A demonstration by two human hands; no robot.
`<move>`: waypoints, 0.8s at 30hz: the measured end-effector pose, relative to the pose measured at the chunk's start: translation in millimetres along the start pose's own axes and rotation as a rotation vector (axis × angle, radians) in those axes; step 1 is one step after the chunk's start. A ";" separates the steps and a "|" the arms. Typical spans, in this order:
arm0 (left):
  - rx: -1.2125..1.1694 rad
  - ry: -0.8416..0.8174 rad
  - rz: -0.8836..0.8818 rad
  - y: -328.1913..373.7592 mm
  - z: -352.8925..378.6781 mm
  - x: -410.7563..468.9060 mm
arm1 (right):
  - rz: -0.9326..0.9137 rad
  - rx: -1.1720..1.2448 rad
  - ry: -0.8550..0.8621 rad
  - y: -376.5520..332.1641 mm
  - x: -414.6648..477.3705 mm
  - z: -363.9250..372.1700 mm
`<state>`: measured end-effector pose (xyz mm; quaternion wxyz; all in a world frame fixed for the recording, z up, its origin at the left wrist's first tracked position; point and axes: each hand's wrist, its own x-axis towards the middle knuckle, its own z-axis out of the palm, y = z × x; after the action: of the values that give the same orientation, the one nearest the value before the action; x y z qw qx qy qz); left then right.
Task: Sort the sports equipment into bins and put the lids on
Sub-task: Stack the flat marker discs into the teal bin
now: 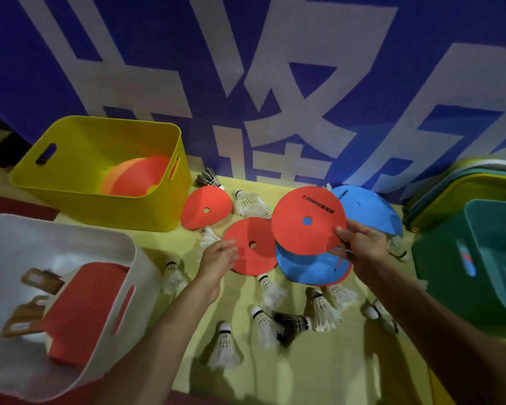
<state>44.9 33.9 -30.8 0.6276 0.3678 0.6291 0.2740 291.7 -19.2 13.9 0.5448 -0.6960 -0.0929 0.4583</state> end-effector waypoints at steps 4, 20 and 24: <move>0.067 -0.068 -0.035 -11.5 9.4 14.7 | 0.014 0.021 0.060 8.2 -2.1 -4.1; 0.102 -0.084 -0.243 -40.8 105.1 23.9 | 0.008 0.035 0.226 6.7 -19.5 -57.5; 0.051 -0.041 -0.225 -39.8 113.9 22.7 | -0.007 0.006 0.220 2.7 -18.1 -67.0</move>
<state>154.4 15.9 -83.3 0.6575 0.3161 0.6603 0.1781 330.1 -76.7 20.4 0.5557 -0.7400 -0.0337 0.3775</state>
